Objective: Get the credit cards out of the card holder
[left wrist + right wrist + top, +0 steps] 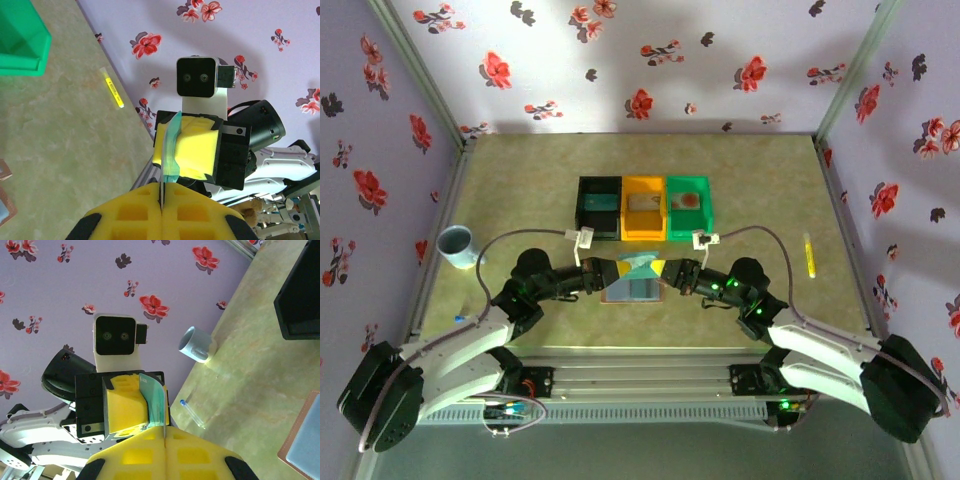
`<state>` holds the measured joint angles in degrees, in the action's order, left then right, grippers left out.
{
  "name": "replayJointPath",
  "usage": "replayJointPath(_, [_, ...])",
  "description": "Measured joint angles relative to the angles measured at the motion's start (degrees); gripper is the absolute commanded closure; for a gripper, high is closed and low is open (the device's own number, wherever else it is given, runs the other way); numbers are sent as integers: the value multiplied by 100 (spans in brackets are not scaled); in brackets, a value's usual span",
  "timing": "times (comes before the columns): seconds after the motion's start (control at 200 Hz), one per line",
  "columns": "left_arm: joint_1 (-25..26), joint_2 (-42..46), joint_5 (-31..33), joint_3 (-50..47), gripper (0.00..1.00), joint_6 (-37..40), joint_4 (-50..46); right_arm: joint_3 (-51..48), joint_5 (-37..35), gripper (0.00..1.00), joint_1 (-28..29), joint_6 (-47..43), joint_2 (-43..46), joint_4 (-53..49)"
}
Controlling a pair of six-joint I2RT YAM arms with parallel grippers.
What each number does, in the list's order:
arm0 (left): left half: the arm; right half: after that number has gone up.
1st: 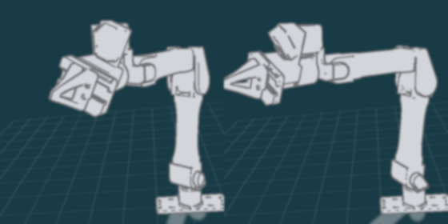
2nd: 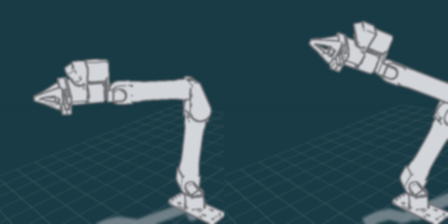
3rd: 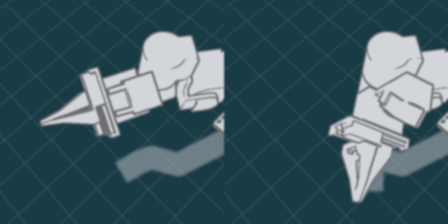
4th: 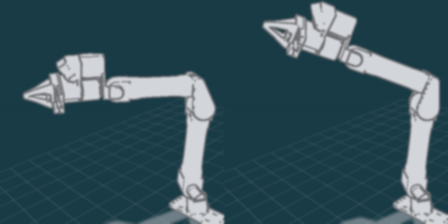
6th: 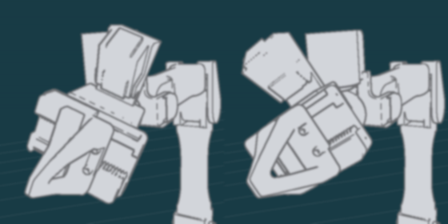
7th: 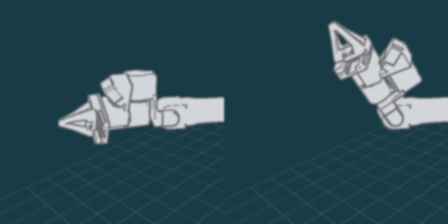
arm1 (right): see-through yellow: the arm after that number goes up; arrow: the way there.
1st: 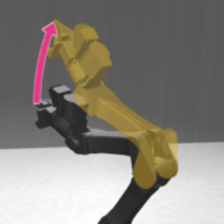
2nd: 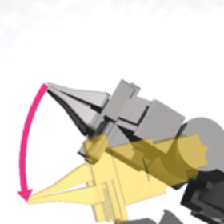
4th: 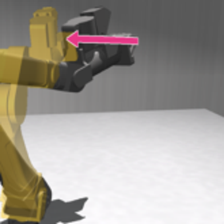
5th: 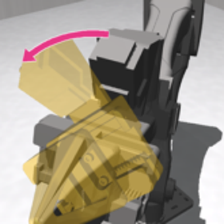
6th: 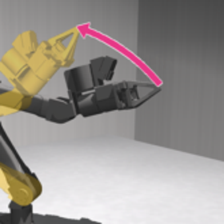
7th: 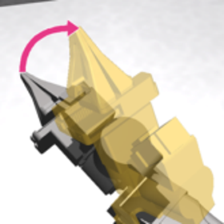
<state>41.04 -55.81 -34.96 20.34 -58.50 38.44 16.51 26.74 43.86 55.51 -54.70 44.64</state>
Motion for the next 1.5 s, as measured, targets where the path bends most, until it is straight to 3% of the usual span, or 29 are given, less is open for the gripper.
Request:
replayJointPath(0.09, [13,0,0,0,100,2,-24,0,-26,75,4,-94,87,-155])
replayJointPath(0.39, [22,101,94,0,100,50,-221,85,-289,48,4,-522,656,-1141])
replayJointPath(0.56, [22,223,203,2,100,162,-527,315,-498,39,2,-885,1019,-1945])
replayJointPath(0.72, [22,291,299,184,100,382,-1209,568,-739,17,2,-1318,1307,-2861])
replayJointPath(0.905, [15,490,566,627,100,758,-2218,1012,-1060,2,2,-1836,1628,-3995])
replayJointPath(1.135, [-85,780,979,1108,100,1375,-3523,1742,-1668,1,-4,-2529,2065,-5287])
replayJointPath(1.5, [-787,605,1250,2481,100,2511,-5543,2656,-3873,1,-9,-3477,2096,-7392])
